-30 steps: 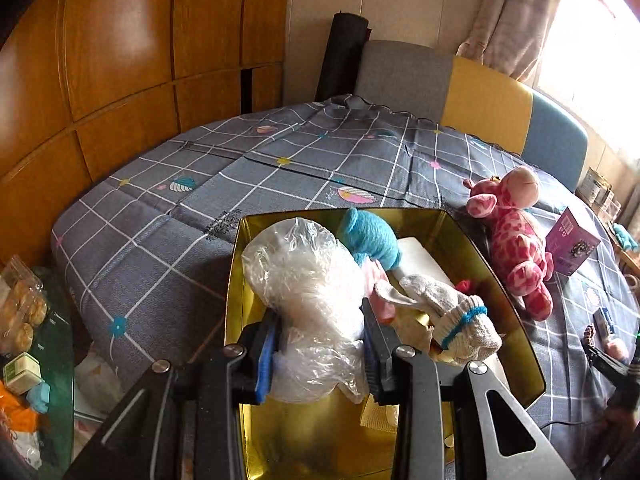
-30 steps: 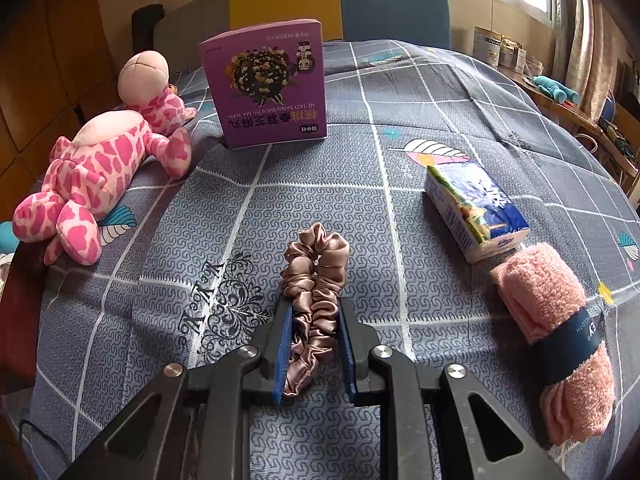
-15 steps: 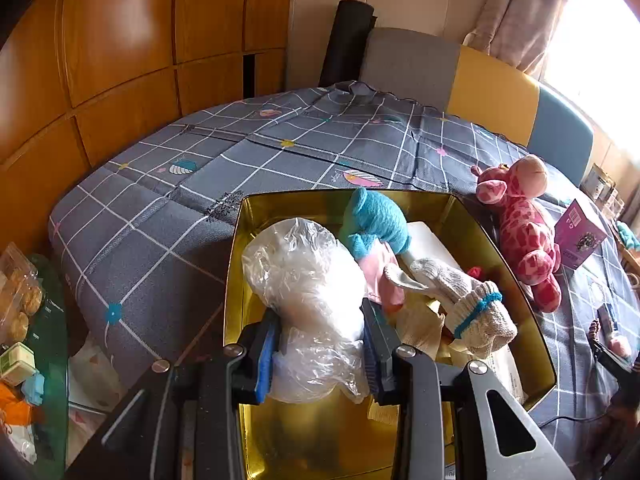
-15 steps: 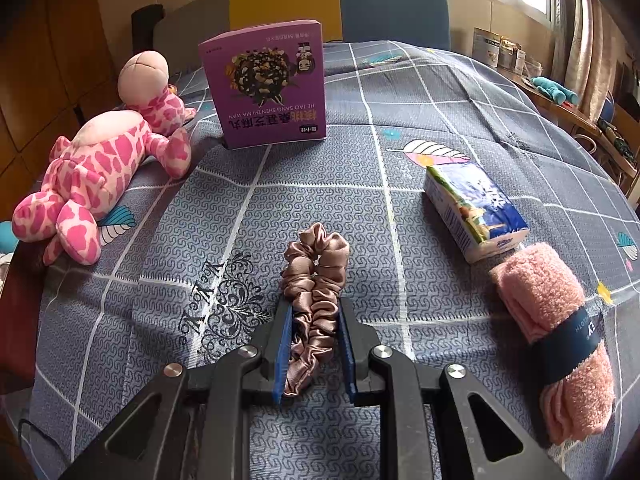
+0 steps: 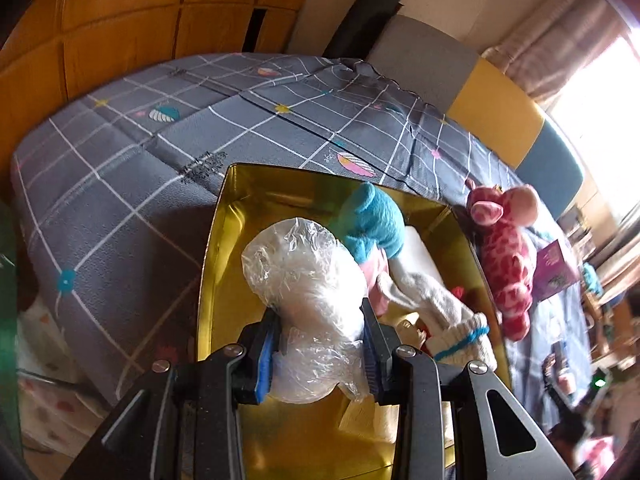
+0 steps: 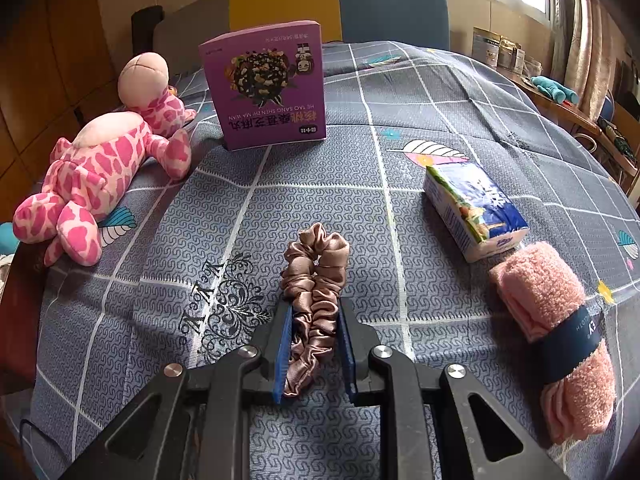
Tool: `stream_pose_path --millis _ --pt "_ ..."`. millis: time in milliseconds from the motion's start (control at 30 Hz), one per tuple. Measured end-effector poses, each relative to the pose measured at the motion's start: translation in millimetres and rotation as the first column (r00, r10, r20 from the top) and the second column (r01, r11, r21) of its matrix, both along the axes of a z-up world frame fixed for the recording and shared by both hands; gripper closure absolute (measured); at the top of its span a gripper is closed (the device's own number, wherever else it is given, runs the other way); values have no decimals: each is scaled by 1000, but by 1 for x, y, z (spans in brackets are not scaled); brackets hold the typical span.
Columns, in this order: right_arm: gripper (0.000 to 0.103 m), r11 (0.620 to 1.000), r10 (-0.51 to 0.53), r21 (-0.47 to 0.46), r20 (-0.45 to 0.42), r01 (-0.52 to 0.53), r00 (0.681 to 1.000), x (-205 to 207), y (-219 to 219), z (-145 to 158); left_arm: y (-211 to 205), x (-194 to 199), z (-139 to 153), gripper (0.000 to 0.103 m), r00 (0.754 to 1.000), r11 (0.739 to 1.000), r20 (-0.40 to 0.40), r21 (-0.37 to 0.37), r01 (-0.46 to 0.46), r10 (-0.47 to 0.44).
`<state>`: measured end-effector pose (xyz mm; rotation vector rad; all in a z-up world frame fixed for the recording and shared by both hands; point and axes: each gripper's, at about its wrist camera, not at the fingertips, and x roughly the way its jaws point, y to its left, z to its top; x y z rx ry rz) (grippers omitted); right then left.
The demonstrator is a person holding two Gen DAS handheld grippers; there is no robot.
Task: Organize soft objects
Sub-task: 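Carry the clear plastic bag into the gold tray and open the left gripper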
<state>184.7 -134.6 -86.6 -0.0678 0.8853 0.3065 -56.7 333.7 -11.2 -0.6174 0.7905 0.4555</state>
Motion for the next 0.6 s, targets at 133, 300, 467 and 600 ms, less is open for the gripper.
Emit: stream_pose_path --millis 133,300,467,600 --pt "83 1000 0 0 0 0 1000 0 0 0 18 10 -3 67 1000 996 13 -84 6 -5" --pt "83 1000 -1 0 1 1 1000 0 0 0 39 32 -5 66 1000 995 -2 -100 -5 5" --pt "83 1000 -1 1 1 1 1000 0 -1 0 55 57 -19 66 999 996 -50 -90 -16 12" --pt "83 1000 -1 2 1 1 1000 0 0 1 60 72 -32 60 995 998 -99 -64 -17 10"
